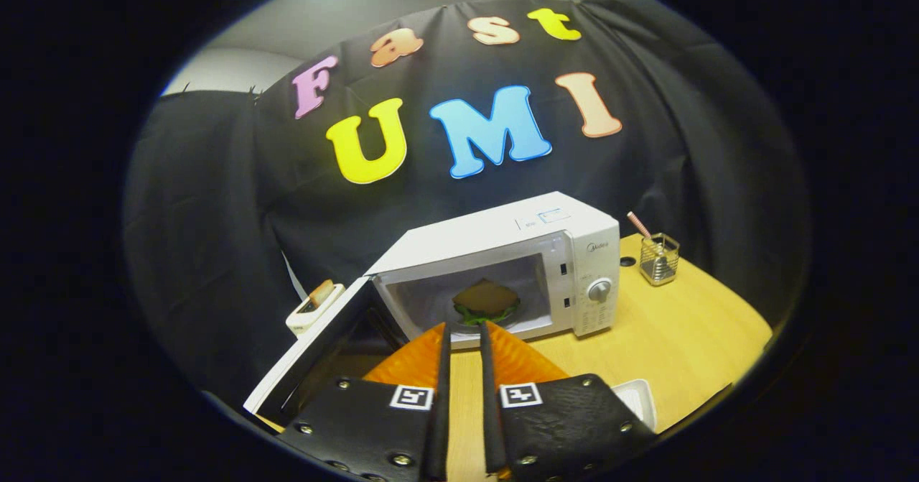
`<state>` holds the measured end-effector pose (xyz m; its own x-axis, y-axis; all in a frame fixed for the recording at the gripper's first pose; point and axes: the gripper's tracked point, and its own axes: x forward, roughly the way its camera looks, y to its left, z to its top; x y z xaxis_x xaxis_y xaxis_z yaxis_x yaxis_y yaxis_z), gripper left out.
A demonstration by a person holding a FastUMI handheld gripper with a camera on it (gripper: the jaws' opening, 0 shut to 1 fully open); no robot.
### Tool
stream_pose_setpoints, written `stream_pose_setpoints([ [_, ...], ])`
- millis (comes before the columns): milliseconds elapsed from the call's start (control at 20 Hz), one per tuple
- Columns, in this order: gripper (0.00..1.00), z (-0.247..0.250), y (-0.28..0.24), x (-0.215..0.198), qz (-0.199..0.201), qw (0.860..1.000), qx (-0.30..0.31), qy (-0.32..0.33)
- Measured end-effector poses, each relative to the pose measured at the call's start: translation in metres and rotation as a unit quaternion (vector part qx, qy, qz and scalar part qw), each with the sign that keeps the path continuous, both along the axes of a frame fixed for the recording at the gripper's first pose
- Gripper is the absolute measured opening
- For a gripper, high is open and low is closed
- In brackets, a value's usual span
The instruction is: Open the microwave, put the food inside, and close the microwave door.
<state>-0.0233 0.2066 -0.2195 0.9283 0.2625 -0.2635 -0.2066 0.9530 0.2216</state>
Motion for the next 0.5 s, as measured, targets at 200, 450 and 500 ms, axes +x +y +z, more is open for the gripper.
stream_pose_setpoints([
  [200, 0.04, 0.024, 0.037, -0.049, 0.066, 0.997, -0.025, -0.035],
  [450, 0.01, 0.021, 0.124, -0.111, 0.192, 0.979, -0.029, -0.06],
  [500, 0.01, 0.019, 0.144, -0.123, 0.223, 0.972, -0.033, -0.069],
])
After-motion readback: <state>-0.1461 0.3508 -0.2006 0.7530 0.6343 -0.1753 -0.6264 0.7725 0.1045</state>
